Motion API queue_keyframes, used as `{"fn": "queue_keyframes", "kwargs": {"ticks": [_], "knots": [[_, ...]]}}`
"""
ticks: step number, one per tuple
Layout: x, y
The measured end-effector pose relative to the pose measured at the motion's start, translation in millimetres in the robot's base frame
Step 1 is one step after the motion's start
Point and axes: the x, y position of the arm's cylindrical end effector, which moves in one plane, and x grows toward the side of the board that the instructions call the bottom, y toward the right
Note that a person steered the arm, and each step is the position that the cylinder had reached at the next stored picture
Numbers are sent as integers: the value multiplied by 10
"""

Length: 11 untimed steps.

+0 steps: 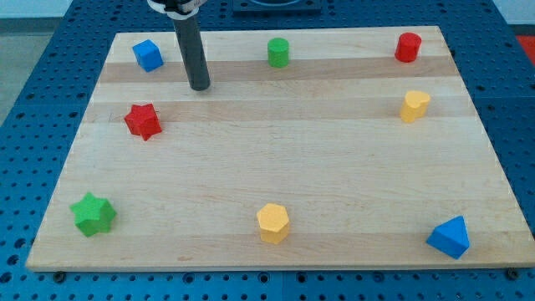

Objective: Place your arm at the bottom of the red circle

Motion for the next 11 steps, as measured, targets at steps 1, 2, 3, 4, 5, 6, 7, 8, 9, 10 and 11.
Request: {"fn": "queue_keyframes", "kwargs": {"ticks": [1,2,3,4,5,6,7,8,9,10,11], "knots": [[-18,0],[-37,0],[-26,-20],[461,-276],[474,-276],[1176,-6],[1458,87],[1407,760],[1039,1704],[739,2424],[644,2578]]}}
